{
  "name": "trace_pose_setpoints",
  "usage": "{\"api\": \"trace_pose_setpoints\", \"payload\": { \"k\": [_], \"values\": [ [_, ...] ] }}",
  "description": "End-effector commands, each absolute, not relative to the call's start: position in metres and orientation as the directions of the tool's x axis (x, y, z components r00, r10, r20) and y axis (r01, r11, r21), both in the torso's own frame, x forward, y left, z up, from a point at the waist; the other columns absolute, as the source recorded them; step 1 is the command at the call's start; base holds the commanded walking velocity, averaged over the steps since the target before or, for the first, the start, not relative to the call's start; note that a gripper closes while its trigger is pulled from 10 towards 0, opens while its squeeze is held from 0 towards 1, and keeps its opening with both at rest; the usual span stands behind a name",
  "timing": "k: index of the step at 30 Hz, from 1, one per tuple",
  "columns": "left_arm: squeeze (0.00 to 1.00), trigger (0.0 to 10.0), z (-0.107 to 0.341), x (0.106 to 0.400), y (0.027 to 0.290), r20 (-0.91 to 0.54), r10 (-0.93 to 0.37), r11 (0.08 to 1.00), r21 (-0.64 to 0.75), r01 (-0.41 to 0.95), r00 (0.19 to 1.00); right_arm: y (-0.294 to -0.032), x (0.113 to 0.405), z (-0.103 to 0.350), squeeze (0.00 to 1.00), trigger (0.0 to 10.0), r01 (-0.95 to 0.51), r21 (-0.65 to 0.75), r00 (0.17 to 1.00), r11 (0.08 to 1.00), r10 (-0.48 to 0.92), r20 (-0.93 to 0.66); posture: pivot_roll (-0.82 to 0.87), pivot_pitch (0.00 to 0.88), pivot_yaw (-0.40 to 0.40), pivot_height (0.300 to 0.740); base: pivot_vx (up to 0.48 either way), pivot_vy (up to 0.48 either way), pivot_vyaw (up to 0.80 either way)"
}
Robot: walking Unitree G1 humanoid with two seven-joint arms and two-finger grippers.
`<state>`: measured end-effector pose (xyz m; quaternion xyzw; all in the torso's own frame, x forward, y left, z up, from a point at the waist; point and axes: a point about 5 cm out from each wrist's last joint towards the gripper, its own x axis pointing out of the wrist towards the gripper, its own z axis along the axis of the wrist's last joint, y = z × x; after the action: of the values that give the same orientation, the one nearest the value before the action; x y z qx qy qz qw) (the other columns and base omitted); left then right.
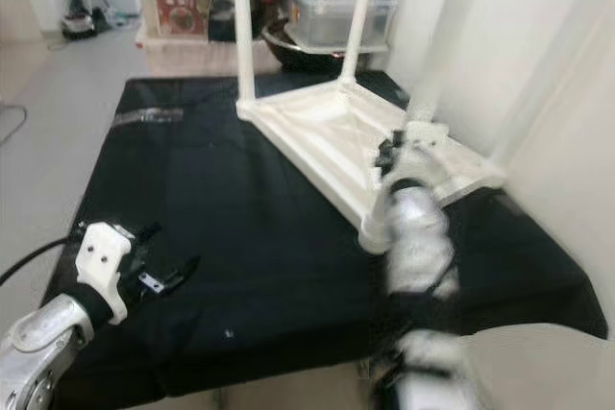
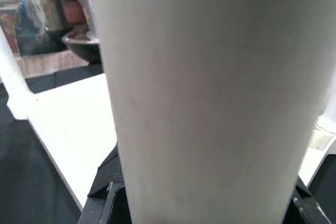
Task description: Building children table
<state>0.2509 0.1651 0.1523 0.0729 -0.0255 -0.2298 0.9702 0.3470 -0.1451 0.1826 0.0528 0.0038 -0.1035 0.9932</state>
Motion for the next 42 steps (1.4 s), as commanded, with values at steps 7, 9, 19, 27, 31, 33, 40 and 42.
{"api": "trace_pose_setpoints", "payload": {
  "k": [7, 9, 19, 27, 31, 33, 40, 42],
  "values": [
    [0.0, 10.0, 0.146, 0.253, 0.166, 0.006, -0.433, 0.893, 0.141, 0.428, 0.901, -0.122, 0.346, 0.163, 0.0, 10.0, 0.188, 0.109, 0.967, 0.976, -0.165, -0.195, 0.03, 0.0, -0.07, 0.74, 0.0, 0.0, 0.0],
    [0.0, 10.0, 0.143, 0.253, 0.164, 0.0, -0.429, 0.895, 0.131, 0.426, 0.903, -0.12, 0.343, 0.174, 0.0, 10.0, 0.114, 0.122, 0.981, 0.986, -0.092, -0.173, 0.02, 0.0, -0.066, 0.74, 0.0, 0.0, 0.0],
    [0.0, 10.0, 0.136, 0.257, 0.165, -0.021, -0.436, 0.894, 0.105, 0.436, 0.9, -0.175, 0.353, 0.211, 0.0, 10.0, 0.023, 0.082, 1.0, 0.996, -0.023, -0.004, 0.0, 0.0, -0.041, 0.74, 0.0, 0.0, 0.0],
    [0.0, 10.0, 0.135, 0.257, 0.165, -0.023, -0.439, 0.893, 0.105, 0.438, 0.898, -0.198, 0.357, 0.221, 0.0, 10.0, -0.168, 0.137, 0.982, 0.976, 0.153, 0.114, 0.0, 0.0, -0.039, 0.74, 0.0, 0.0, 0.0],
    [0.0, 10.0, 0.134, 0.257, 0.167, -0.023, -0.438, 0.893, 0.105, 0.438, 0.899, -0.2, 0.355, 0.211, 0.0, 10.0, -0.38, 0.124, 0.924, 0.917, 0.369, 0.102, 0.0, 0.0, -0.037, 0.74, 0.0, 0.0, 0.0],
    [0.0, 10.0, 0.134, 0.257, 0.168, -0.024, -0.439, 0.892, 0.105, 0.439, 0.898, -0.198, 0.354, 0.204, 0.0, 10.0, -0.517, 0.109, 0.856, 0.849, 0.512, 0.072, 0.01, 0.0, -0.039, 0.74, 0.0, 0.0, 0.0],
    [0.0, 10.0, 0.133, 0.257, 0.171, -0.027, -0.443, 0.89, 0.105, 0.443, 0.896, -0.193, 0.357, 0.199, 0.0, 8.1, -0.697, 0.089, 0.716, 0.712, 0.698, 0.027, 0.02, 0.0, -0.044, 0.74, 0.0, 0.0, 0.0],
    [0.0, 10.0, 0.133, 0.258, 0.171, -0.028, -0.443, 0.89, 0.105, 0.444, 0.896, -0.194, 0.359, 0.199, 0.0, 4.4, -0.724, 0.075, 0.689, 0.685, 0.725, 0.024, 0.03, 0.0, -0.051, 0.74, 0.0, 0.0, 0.0]
  ]
}}
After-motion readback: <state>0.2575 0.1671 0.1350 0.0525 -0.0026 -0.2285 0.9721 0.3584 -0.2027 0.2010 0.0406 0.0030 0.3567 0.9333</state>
